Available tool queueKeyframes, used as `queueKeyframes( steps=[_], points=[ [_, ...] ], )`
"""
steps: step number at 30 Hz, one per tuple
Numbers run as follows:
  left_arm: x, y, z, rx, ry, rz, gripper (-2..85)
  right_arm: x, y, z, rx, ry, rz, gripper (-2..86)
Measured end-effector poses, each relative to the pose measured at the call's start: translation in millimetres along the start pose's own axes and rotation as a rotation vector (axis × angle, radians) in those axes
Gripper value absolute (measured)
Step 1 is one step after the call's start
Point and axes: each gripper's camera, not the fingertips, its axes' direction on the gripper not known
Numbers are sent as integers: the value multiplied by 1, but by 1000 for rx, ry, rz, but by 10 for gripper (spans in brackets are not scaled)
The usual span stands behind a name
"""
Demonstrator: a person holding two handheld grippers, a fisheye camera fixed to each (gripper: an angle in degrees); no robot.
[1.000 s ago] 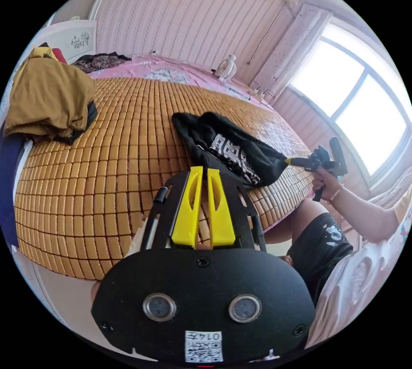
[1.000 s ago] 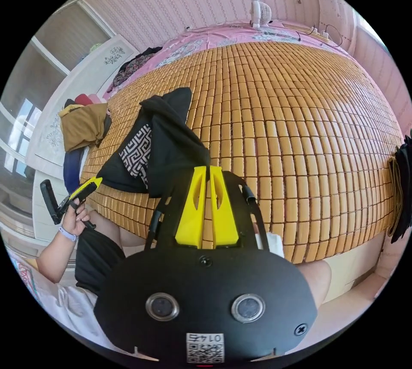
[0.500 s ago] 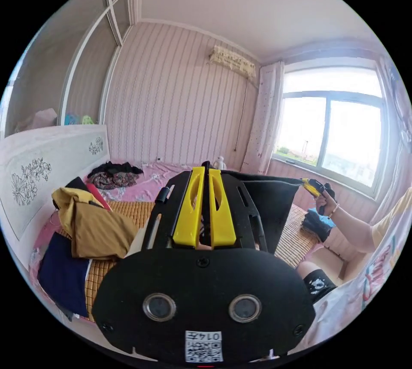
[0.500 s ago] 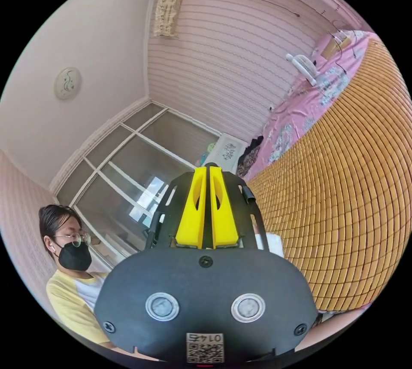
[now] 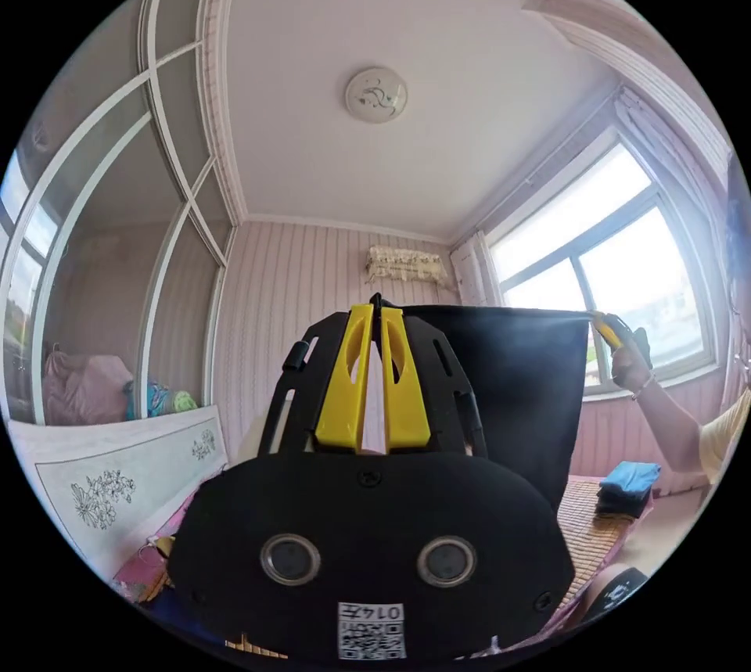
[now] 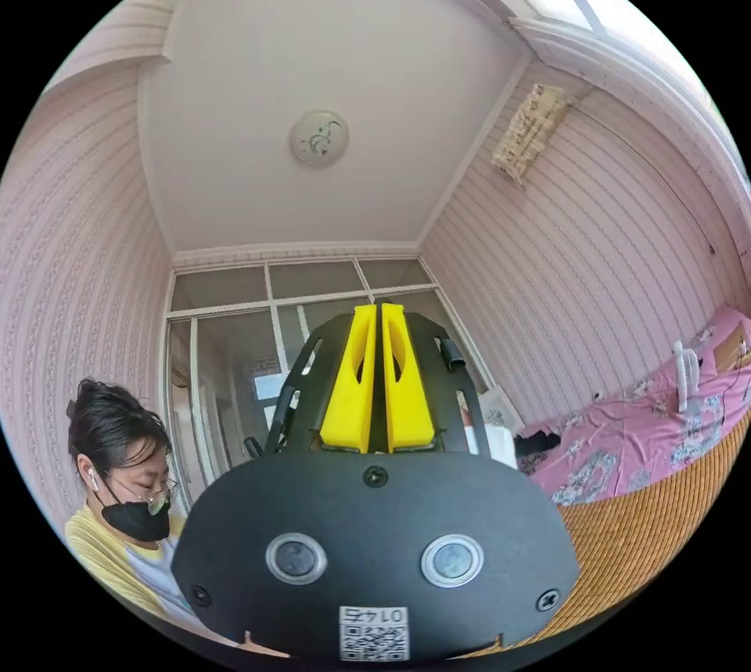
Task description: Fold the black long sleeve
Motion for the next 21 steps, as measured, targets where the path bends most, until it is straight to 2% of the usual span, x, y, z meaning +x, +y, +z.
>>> queueKeyframes(
  steps=[2, 4, 8, 10, 13, 15, 17, 18, 21],
  points=[
    [11, -25, -12, 74, -20, 48, -3, -39, -17, -13, 66, -100, -75, 4],
    [20, -48, -20, 146, -39, 81, -2, -64, -30, -14, 81, -119, -140, 4],
    [24, -90, -47, 282, 15, 92, -3, -109, -63, -15, 97, -221, -221, 4],
    [20, -92, -48, 285, 44, 105, -3, -129, -68, -18, 80, -179, -297, 4],
    [4, -69, -12, 138, 54, 82, -3, -125, -59, -7, -4, 52, -399, 4],
    [-15, -25, 45, -79, 25, 21, -3, -87, -47, 14, -130, 199, -347, 4],
    [-28, 18, 88, -259, -10, -26, -4, -8, -20, 45, -306, 346, -162, 4],
    [-35, 48, 112, -343, -31, -61, -4, 13, -11, 51, -343, 356, -105, 4],
    [-52, 103, 164, -474, -25, -182, -5, 105, 23, 73, -457, 416, 104, 4]
  ],
)
